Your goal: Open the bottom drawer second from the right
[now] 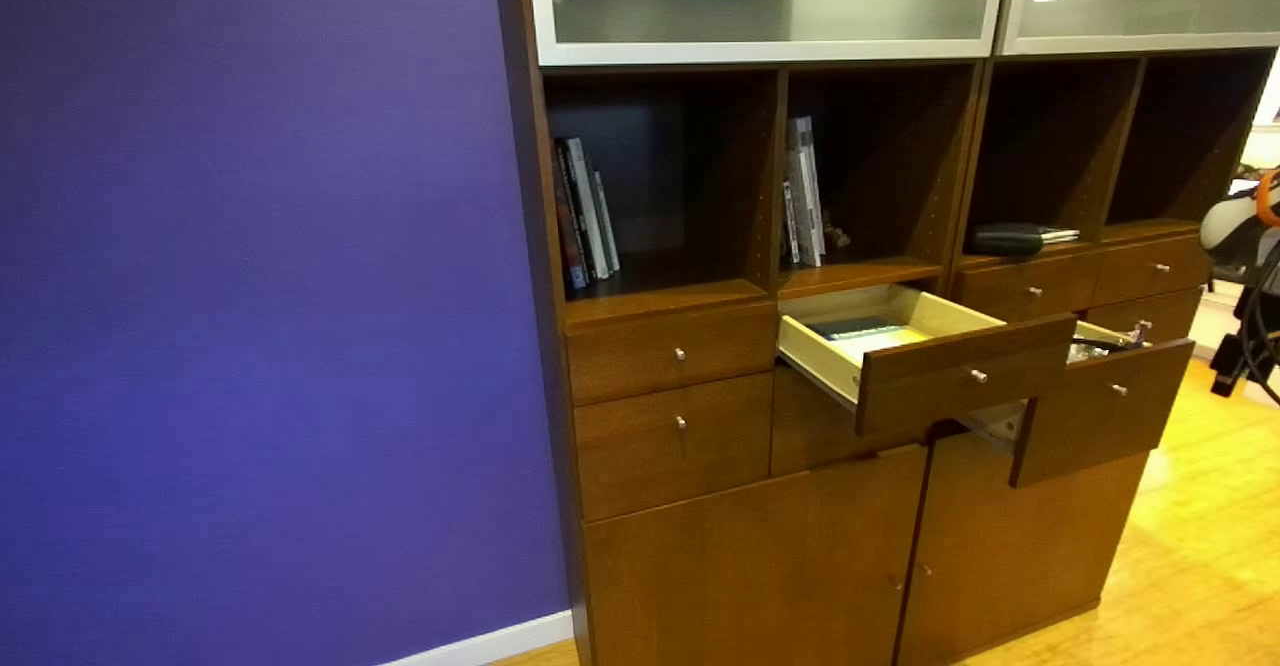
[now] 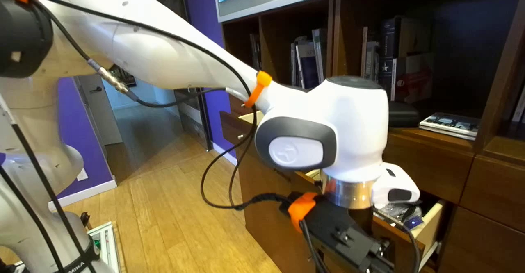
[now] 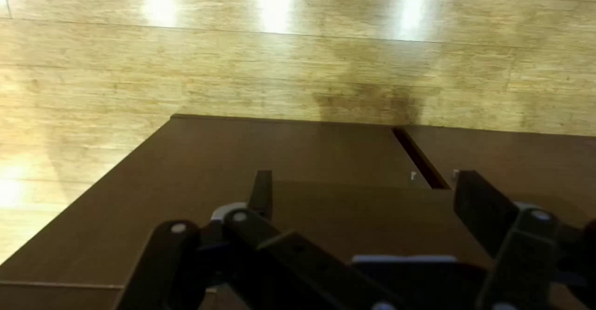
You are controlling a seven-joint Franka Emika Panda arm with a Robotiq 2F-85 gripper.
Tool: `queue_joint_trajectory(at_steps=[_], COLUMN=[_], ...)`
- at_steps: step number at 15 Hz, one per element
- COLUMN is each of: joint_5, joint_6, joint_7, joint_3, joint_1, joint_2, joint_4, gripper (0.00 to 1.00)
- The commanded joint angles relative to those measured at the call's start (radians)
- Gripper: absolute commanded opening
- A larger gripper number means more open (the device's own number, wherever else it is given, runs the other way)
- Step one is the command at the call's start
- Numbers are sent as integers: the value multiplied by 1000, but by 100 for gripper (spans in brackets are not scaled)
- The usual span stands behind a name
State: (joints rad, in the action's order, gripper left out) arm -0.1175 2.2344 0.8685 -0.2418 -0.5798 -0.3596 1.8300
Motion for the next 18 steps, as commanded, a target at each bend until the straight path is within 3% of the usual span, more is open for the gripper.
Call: queue_joint_trajectory(at_steps=[1, 4, 8, 13, 18], joint_5=[-89, -179, -256, -239, -192], joint_6=[-69, -78, -1, 131, 220], joint_7=[-16, -72, -181, -308, -291], joint_3=[27, 37, 46, 61, 77], joint_1=[18, 62, 130, 180, 177], joint_2=[88, 115, 97, 49, -3], joint_4=[-8, -24, -37, -37, -34], gripper=[100, 100, 100, 100, 100])
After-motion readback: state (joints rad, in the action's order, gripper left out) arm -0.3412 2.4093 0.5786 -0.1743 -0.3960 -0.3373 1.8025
